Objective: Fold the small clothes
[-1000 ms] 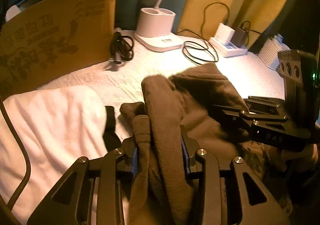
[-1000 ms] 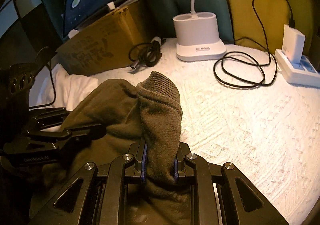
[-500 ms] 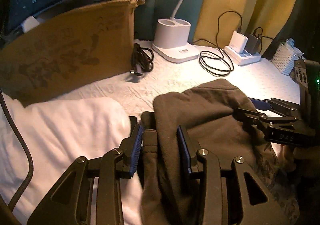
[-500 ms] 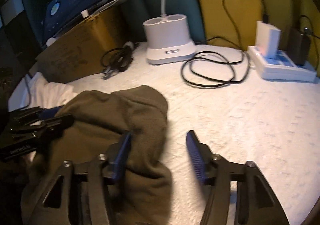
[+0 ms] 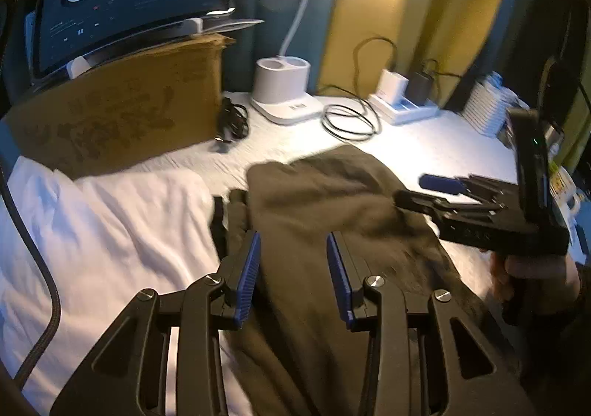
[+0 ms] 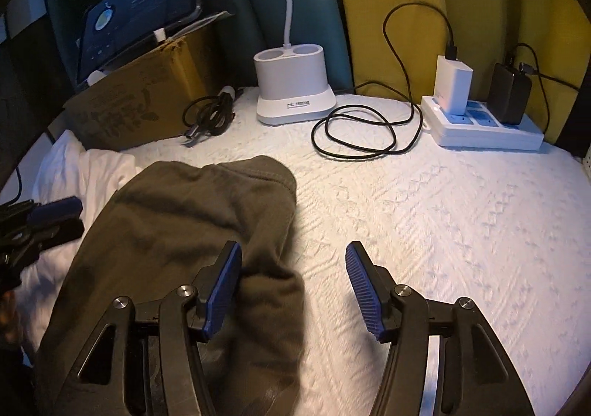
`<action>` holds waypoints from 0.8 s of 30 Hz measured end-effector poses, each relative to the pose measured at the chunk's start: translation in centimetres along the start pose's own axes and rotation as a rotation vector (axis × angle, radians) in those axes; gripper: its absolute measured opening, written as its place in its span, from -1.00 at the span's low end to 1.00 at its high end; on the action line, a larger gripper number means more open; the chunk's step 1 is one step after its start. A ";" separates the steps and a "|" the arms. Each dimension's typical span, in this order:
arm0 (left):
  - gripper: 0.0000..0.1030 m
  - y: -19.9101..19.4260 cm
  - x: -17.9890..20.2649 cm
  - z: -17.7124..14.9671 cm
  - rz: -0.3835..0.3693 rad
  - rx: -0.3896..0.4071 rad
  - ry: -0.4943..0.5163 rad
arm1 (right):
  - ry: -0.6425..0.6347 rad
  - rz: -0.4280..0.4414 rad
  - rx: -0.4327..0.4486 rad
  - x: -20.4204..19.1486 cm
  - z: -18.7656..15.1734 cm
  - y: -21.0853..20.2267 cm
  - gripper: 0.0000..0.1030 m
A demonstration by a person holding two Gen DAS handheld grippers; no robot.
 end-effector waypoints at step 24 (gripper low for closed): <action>-0.28 -4.0 1.0 -7.1 0.082 -0.006 0.005 | -0.052 -0.120 -0.011 1.2 -7.6 -5.5 0.22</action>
Point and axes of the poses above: each gripper's, at about its wrist camera, not at the fingertips, and y roughly the way its jaws point, x to its right, z to its top, the point moved 10 cm from there along y, roughly the way its jaws point
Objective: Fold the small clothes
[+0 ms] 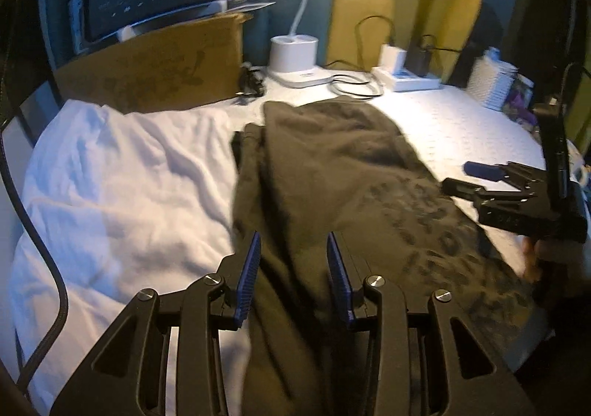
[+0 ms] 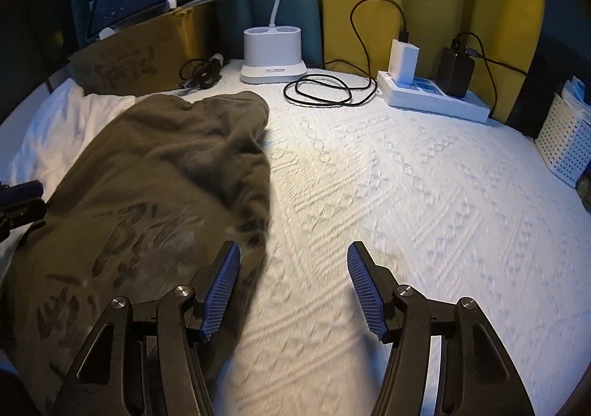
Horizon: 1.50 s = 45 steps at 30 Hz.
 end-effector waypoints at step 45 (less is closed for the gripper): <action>0.05 -3.0 8.5 -4.7 0.039 0.010 0.082 | -0.055 0.136 0.027 -2.9 -9.4 -9.0 0.24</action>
Point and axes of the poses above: each gripper's, at about its wrist camera, not at the fingertips, and y roughly the way its jaws point, x to its right, z to its top, the point moved 10 cm from there along y, roughly the way its jaws point
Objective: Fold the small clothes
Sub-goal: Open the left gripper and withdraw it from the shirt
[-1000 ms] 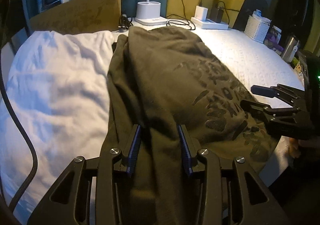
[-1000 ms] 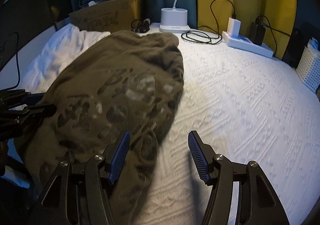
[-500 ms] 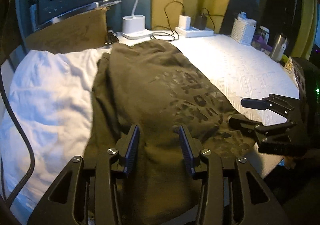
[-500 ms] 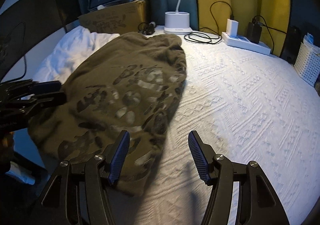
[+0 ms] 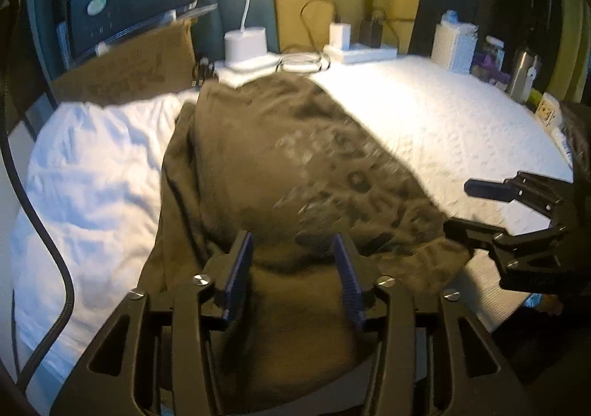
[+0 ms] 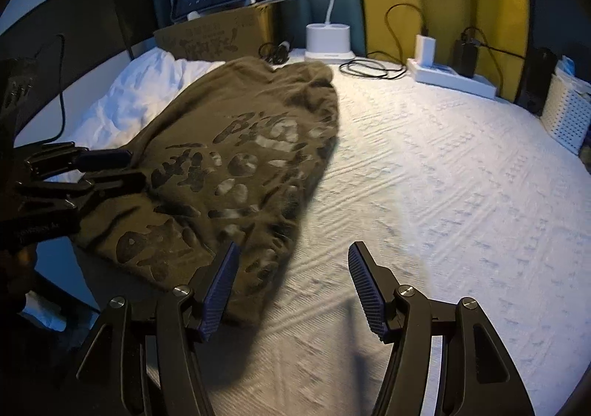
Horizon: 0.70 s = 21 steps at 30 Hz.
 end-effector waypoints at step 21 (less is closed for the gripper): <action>0.59 0.8 10.7 3.8 -0.086 0.045 0.026 | 0.166 -0.194 0.102 13.2 -3.6 -8.2 0.48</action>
Point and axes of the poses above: each gripper's, at about its wrist camera, not at the fingertips, and y roughly the way its jaws point, x to its right, z to its top, the point moved 10 cm from there along y, roughly the way its jaws point
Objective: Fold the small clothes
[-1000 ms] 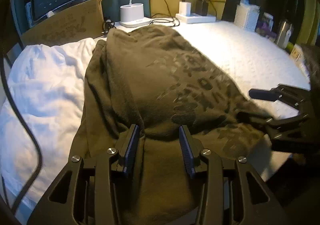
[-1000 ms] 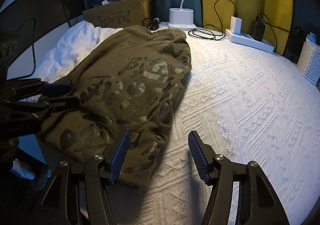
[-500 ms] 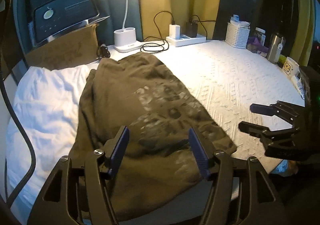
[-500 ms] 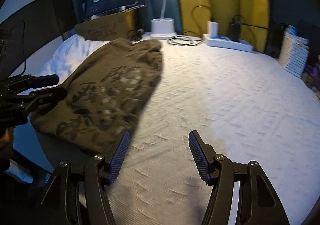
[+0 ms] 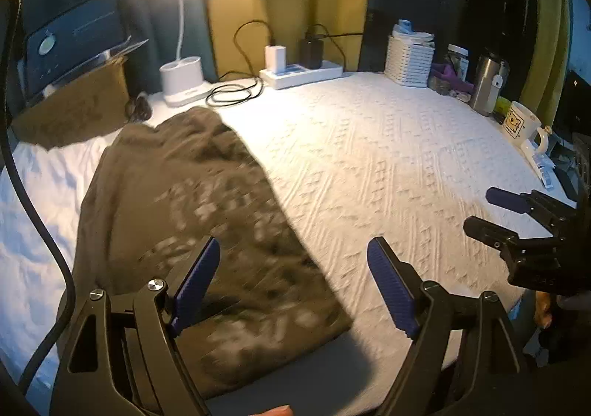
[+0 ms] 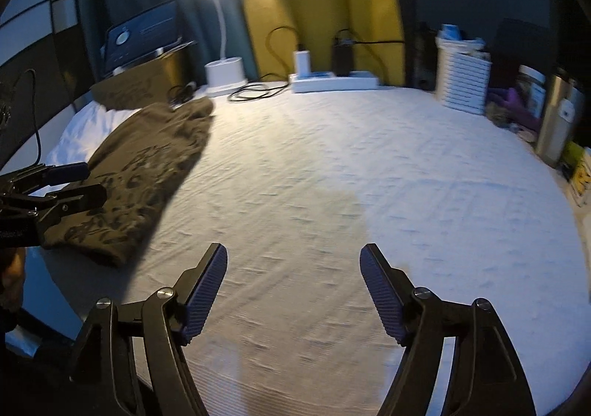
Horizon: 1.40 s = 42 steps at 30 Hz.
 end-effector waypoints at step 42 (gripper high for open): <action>0.78 -13.1 4.3 10.3 0.000 0.422 0.046 | -0.064 -0.167 0.353 1.6 10.4 -16.6 0.67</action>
Point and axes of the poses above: each gripper's, at about its wrist camera, not at the fingertips, and y roughly the way its jaws point, x to its right, z to its top, the point moved 10 cm from there along y, roughly the way its jaws point
